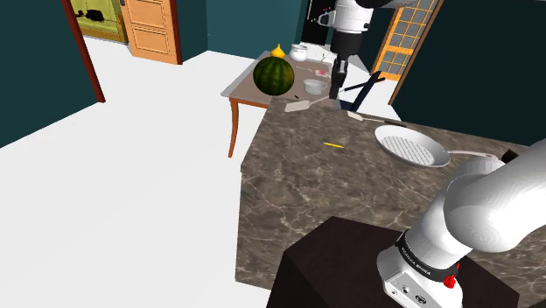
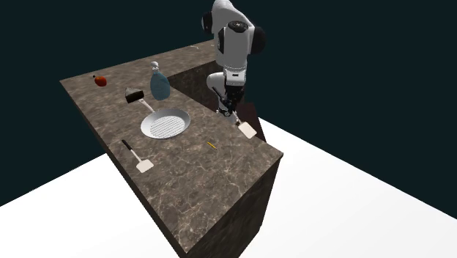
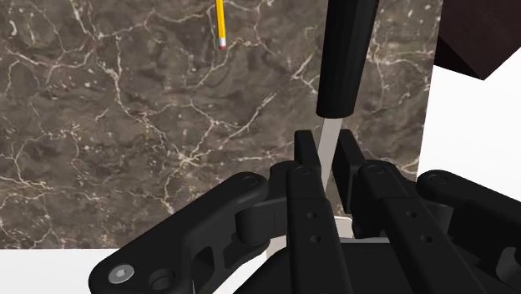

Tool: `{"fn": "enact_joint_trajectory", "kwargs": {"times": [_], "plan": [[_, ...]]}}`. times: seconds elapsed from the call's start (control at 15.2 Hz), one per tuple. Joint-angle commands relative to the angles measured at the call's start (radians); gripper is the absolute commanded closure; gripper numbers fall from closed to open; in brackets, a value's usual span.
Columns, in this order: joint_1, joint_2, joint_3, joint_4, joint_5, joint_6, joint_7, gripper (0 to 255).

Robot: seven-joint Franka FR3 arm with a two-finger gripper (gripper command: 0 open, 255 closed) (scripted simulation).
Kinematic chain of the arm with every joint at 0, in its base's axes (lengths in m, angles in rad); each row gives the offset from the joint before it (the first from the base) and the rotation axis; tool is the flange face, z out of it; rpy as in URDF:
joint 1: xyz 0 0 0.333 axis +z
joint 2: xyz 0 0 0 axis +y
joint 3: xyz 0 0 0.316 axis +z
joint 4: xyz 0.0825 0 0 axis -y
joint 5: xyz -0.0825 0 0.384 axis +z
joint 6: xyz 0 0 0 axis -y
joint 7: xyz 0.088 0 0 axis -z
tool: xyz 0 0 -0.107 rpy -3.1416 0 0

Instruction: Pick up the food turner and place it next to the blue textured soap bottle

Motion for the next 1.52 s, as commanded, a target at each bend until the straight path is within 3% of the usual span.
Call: {"fn": "enact_joint_trajectory", "kwargs": {"times": [0.0, 1.45], "plan": [[0.000, 0.000, 0.001, 0.026, 0.001, -0.026, -0.002, 255], [0.005, 0.068, 0.008, 0.387, 0.011, -0.320, -0.019, 255]]}}
